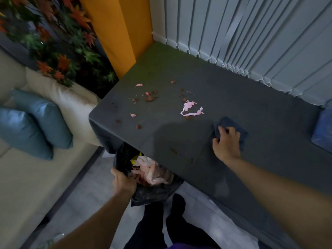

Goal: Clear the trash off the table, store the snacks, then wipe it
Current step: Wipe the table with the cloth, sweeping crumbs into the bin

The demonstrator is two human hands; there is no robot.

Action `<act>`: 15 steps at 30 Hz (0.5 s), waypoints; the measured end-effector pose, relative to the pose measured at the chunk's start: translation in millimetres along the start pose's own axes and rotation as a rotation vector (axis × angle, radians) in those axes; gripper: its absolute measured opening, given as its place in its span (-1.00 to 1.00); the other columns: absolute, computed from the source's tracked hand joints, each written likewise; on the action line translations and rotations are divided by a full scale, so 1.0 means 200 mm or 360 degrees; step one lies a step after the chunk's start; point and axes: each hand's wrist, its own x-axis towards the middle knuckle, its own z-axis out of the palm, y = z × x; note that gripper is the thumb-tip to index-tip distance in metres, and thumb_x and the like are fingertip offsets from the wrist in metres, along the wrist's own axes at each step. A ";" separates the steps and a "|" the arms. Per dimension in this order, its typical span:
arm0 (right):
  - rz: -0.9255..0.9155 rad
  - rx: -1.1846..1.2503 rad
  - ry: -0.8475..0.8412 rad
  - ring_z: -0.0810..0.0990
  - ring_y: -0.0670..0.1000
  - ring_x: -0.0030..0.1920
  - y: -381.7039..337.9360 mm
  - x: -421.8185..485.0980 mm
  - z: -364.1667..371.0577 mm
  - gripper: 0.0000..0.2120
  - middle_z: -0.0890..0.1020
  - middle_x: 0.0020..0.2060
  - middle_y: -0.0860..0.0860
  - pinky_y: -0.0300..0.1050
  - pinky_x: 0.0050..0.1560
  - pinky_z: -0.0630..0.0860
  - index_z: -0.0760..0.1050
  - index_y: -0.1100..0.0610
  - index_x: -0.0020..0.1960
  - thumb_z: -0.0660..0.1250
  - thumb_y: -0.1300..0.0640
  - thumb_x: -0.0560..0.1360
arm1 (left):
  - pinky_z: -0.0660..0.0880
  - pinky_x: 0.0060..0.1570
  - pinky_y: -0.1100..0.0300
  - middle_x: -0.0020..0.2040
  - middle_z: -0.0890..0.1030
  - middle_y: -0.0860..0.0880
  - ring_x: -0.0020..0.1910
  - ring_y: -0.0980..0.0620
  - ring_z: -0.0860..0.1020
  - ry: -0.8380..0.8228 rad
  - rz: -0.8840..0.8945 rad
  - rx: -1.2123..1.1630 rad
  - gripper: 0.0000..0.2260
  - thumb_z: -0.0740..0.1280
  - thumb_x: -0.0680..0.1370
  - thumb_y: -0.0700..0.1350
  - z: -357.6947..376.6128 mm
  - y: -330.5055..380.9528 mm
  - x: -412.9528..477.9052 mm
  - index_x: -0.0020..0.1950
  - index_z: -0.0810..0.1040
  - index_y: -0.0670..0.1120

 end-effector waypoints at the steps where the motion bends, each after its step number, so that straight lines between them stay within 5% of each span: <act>1: -0.0196 0.0065 -0.0002 0.35 0.27 0.21 -0.02 -0.02 0.03 -0.57 0.44 0.24 0.18 0.16 0.25 0.43 0.48 0.20 0.35 0.34 0.21 0.48 | 0.52 0.00 -0.16 0.13 0.51 -0.32 0.03 -0.32 0.53 -0.0009 -0.0001 0.0004 -0.55 0.29 0.55 -0.16 0.00 0.00 0.01 0.32 0.12 -0.10; 4: -0.0593 0.0135 0.0058 0.41 0.21 0.18 -0.05 -0.05 0.08 -0.58 0.51 0.17 0.12 0.13 0.21 0.48 0.54 0.22 0.32 0.35 0.32 0.46 | 0.55 0.03 -0.22 0.13 0.52 -0.30 0.03 -0.32 0.54 -0.0038 -0.0002 -0.0001 -0.53 0.30 0.54 -0.15 -0.02 0.00 0.03 0.34 0.11 -0.08; 8: -0.0176 0.0164 0.0250 0.41 0.28 0.13 -0.06 -0.01 0.10 -0.62 0.51 0.18 0.18 0.13 0.23 0.42 0.57 0.24 0.27 0.33 0.32 0.45 | 0.56 0.00 -0.21 0.12 0.52 -0.28 0.01 -0.30 0.54 -0.0052 -0.0014 -0.0033 -0.57 0.27 0.57 -0.14 -0.04 0.01 0.06 0.34 0.13 -0.06; 12: -0.0616 0.0211 0.0145 0.43 0.22 0.16 -0.07 -0.02 0.10 -0.62 0.52 0.16 0.14 0.08 0.20 0.45 0.58 0.23 0.26 0.36 0.35 0.45 | 0.57 -0.01 -0.20 0.12 0.52 -0.27 0.00 -0.29 0.55 -0.0054 -0.0020 -0.0051 -0.58 0.28 0.58 -0.11 -0.05 0.01 0.10 0.34 0.15 -0.07; 15: -0.0214 0.0337 0.0427 0.43 0.33 0.15 -0.09 0.12 0.08 -0.62 0.50 0.17 0.26 0.13 0.26 0.37 0.53 0.29 0.27 0.31 0.37 0.45 | 0.57 -0.06 -0.17 0.08 0.52 -0.25 -0.05 -0.26 0.54 -0.0063 -0.0026 -0.0057 -0.59 0.28 0.59 -0.11 -0.05 0.02 0.13 0.34 0.16 -0.06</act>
